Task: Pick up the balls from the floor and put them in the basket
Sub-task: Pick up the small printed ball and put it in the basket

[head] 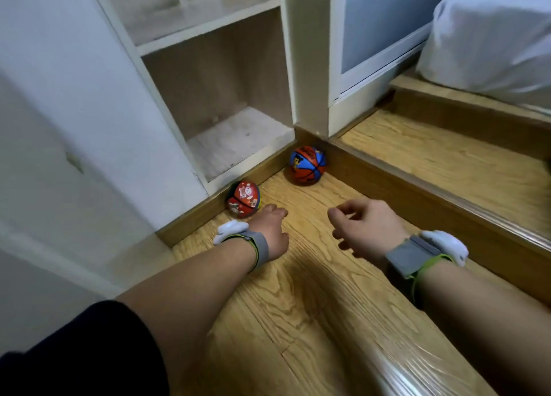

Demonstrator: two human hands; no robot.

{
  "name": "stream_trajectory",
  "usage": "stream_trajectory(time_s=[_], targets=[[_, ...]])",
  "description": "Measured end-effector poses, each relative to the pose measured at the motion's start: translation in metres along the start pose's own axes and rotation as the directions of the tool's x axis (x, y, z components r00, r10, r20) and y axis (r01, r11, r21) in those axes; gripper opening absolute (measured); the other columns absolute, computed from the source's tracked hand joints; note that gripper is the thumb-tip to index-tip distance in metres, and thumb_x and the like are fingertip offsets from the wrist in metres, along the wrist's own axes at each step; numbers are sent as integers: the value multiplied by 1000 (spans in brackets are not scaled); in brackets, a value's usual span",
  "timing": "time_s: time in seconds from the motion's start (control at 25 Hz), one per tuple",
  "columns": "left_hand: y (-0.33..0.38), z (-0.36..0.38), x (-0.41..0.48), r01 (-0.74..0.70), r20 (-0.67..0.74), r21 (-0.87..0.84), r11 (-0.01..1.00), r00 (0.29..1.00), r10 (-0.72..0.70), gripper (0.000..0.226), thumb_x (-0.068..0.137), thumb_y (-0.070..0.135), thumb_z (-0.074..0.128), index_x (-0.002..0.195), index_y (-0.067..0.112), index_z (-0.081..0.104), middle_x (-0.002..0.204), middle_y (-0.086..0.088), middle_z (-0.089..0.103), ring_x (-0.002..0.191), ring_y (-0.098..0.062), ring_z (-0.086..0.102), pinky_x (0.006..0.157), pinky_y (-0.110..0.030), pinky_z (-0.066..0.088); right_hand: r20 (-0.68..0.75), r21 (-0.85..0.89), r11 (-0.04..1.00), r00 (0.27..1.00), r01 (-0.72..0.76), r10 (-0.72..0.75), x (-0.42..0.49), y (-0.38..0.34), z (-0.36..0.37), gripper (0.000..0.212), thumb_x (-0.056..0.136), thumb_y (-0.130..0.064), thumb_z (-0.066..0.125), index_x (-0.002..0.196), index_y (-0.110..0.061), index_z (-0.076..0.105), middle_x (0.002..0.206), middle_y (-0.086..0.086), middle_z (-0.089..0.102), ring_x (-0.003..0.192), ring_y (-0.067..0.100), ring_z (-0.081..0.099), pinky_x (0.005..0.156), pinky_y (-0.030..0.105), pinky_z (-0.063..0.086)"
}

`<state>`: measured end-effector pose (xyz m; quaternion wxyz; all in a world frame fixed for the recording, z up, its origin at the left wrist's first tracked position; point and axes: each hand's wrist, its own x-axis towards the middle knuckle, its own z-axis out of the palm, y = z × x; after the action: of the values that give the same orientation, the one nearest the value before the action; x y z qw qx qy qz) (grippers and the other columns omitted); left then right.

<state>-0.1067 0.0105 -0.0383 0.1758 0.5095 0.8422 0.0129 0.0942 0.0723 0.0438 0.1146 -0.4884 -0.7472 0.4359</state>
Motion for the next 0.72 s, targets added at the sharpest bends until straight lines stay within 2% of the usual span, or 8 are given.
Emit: stream_trajectory(time_s=[0.12,0.28,0.4,0.48,0.52,0.6,0.68,0.72], targets=[[-46,11,30,119,13,51,992,993,-120,61,93,31,60,150,17,41,161,-9,27,142,-32,39,113,-38,40,94,104,988,990,-115,105,6,0,25,27,99,-52,54,102,-28,65,84,4,78,76,23,78,73,50,66],[-78,12,73,170,5,161,972,985,-173,69,91,35,60,153,19,36,164,-9,23,144,-34,37,114,-38,38,158,234,948,971,-214,180,9,-8,42,23,101,-52,52,91,-32,59,86,6,79,81,26,79,76,51,65],[-100,19,107,208,6,242,948,976,-216,90,88,38,64,160,20,14,169,-11,-3,156,-33,6,124,-42,21,241,259,921,943,-292,231,17,-11,53,22,101,-52,52,91,-32,56,86,6,79,80,27,79,75,47,66],[-111,24,122,206,-2,227,952,977,-211,99,84,40,67,161,24,7,169,-12,-12,156,-34,-7,124,-47,18,279,277,891,917,-360,284,19,-11,51,25,101,-52,52,101,-28,60,86,7,79,79,25,78,73,42,66],[-117,28,127,208,3,217,954,977,-214,101,83,41,68,160,24,6,169,-12,-10,156,-35,-5,124,-48,20,279,300,874,911,-383,304,21,-8,51,31,101,-52,52,109,-24,62,87,7,80,79,25,78,71,40,66],[-126,30,132,207,-32,174,963,978,-204,91,82,43,66,158,22,19,166,-14,15,151,-36,20,118,-45,32,263,328,843,898,-426,352,28,-3,56,45,101,-53,52,125,-17,63,88,7,80,79,23,79,67,37,65],[-131,27,132,170,-238,130,977,962,-136,63,86,47,58,141,19,45,144,-12,47,130,-35,48,100,-41,45,251,341,830,894,-441,372,30,2,64,46,101,-52,52,128,-17,64,86,6,81,78,22,79,68,37,65],[-131,24,130,154,-333,154,976,938,-95,55,86,50,55,131,19,52,133,-10,52,122,-35,52,92,-41,46,245,342,831,895,-439,372,31,4,68,45,101,-52,53,127,-17,65,85,6,81,77,22,79,69,37,66]])
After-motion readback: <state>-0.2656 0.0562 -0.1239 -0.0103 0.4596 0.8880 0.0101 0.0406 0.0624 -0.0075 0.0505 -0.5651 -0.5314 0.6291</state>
